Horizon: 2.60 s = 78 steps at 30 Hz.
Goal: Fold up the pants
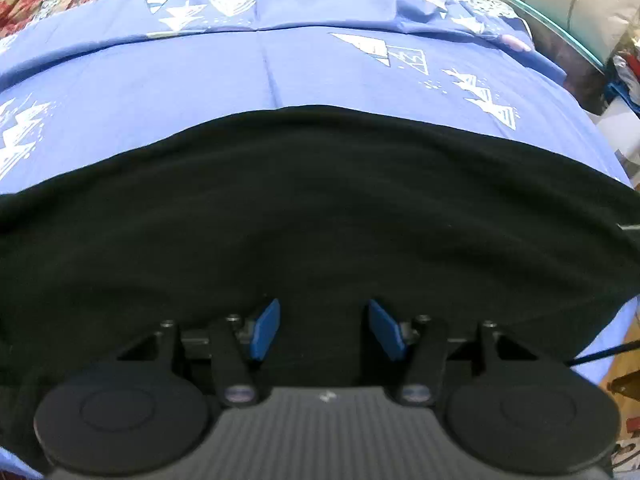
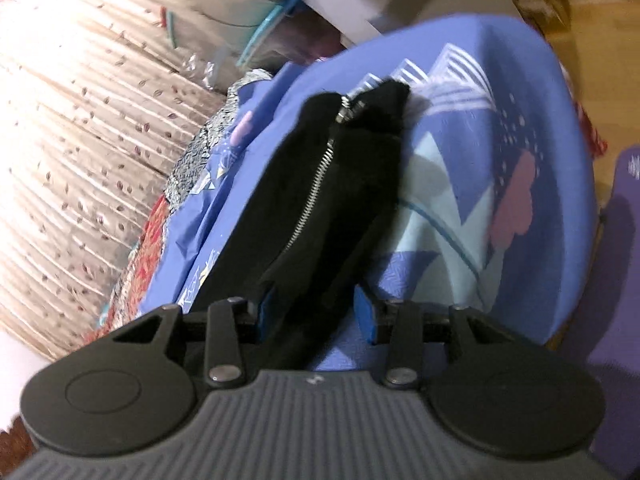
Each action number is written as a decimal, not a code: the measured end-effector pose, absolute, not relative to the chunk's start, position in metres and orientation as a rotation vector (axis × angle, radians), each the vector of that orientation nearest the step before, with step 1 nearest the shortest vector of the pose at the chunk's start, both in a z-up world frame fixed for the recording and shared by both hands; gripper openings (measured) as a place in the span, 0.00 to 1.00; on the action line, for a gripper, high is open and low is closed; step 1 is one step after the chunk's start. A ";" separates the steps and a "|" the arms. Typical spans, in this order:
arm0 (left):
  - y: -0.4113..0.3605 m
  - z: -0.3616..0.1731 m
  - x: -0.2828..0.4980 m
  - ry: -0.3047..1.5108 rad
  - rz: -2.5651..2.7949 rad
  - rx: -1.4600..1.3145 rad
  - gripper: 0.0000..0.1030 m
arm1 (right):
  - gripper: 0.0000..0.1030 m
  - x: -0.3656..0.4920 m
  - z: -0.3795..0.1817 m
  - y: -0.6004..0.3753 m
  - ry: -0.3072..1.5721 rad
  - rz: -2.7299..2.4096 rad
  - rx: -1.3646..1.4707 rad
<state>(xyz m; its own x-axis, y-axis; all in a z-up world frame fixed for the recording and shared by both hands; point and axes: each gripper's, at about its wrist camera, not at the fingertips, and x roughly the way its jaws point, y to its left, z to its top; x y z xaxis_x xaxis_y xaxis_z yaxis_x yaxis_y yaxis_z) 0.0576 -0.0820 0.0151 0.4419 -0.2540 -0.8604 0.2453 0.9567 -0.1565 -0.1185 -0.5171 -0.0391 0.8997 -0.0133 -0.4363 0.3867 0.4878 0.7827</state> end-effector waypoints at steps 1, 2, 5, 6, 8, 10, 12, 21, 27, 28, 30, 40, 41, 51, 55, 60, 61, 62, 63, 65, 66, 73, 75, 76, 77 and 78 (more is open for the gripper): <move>-0.081 0.015 0.058 1.071 -0.307 -0.013 0.50 | 0.44 -0.119 -0.041 -0.517 0.394 -0.250 1.055; -0.081 0.015 0.058 1.073 -0.304 -0.014 0.50 | 0.44 -0.121 -0.041 -0.518 0.384 -0.250 1.067; -0.080 0.016 0.058 1.075 -0.299 -0.003 0.50 | 0.44 -0.130 -0.043 -0.529 0.333 -0.267 1.120; -0.080 0.016 0.057 1.075 -0.298 0.001 0.50 | 0.44 -0.134 -0.043 -0.529 0.320 -0.276 1.136; -0.083 0.015 0.058 1.075 -0.295 0.007 0.50 | 0.44 -0.134 -0.043 -0.538 0.292 -0.284 1.160; -0.084 0.016 0.059 1.076 -0.291 0.007 0.51 | 0.44 -0.127 -0.040 -0.545 0.280 -0.301 1.143; -0.084 0.016 0.059 1.075 -0.288 0.004 0.51 | 0.44 -0.119 -0.035 -0.550 0.274 -0.309 1.122; -0.065 0.024 0.058 1.059 -0.267 -0.091 0.51 | 0.10 -0.080 0.001 -0.546 0.278 -0.241 1.006; -0.026 0.037 0.058 1.007 -0.206 -0.206 0.51 | 0.11 -0.039 0.070 -0.433 0.382 0.078 0.408; -0.019 0.039 0.057 0.999 -0.195 -0.222 0.51 | 0.11 -0.032 0.070 -0.408 0.431 0.127 0.277; -0.006 0.042 0.057 0.984 -0.179 -0.255 0.52 | 0.12 -0.019 0.060 -0.364 0.536 0.212 0.060; 0.047 0.036 0.046 0.967 -0.134 -0.378 0.54 | 0.55 -0.013 0.026 -0.305 0.697 0.292 -0.229; 0.051 0.036 0.046 0.962 -0.135 -0.390 0.54 | 0.56 -0.012 0.032 -0.313 0.691 0.280 -0.180; 0.066 0.037 0.037 0.939 -0.142 -0.427 0.56 | 0.73 0.001 0.029 -0.395 0.722 0.274 0.529; 0.074 0.037 0.035 0.933 -0.134 -0.442 0.57 | 0.80 -0.008 0.036 -0.394 0.684 0.335 0.591; 0.072 0.034 0.035 0.939 -0.129 -0.441 0.58 | 0.64 -0.006 0.043 -0.397 0.656 0.165 0.554; 0.071 0.034 0.035 0.939 -0.129 -0.437 0.59 | 0.52 -0.002 0.043 -0.391 0.659 0.152 0.533; 0.071 0.035 0.034 0.938 -0.130 -0.436 0.59 | 0.21 0.004 0.044 -0.383 0.668 0.143 0.498; 0.071 0.035 0.034 0.937 -0.129 -0.437 0.59 | 0.09 0.012 0.044 -0.371 0.689 0.142 0.456; 0.074 0.037 0.033 0.935 -0.127 -0.445 0.59 | 0.09 0.016 0.054 -0.345 0.686 0.192 0.361; 0.075 0.037 0.032 0.933 -0.125 -0.447 0.59 | 0.09 0.015 0.063 -0.324 0.675 0.243 0.278; 0.078 0.036 0.032 0.937 -0.118 -0.456 0.59 | 0.50 0.000 0.055 -0.230 0.763 0.421 -0.110; 0.078 0.036 0.031 0.936 -0.123 -0.453 0.59 | 0.50 -0.007 0.055 -0.247 0.741 0.368 -0.035; 0.078 0.036 0.031 0.938 -0.125 -0.454 0.59 | 0.50 -0.012 0.059 -0.262 0.720 0.344 0.022; 0.079 0.035 0.033 0.940 -0.127 -0.454 0.59 | 0.50 -0.017 0.063 -0.275 0.704 0.318 0.073; 0.078 0.034 0.034 0.943 -0.126 -0.451 0.59 | 0.50 -0.021 0.067 -0.290 0.689 0.277 0.114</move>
<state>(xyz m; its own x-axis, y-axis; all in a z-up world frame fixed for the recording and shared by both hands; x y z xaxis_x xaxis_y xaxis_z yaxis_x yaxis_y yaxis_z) 0.0338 0.0783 0.0338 0.5879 -0.2981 -0.7520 -0.0894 0.9000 -0.4266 -0.0209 -0.2897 0.0669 0.7368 0.2891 -0.6111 -0.2141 0.9572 0.1948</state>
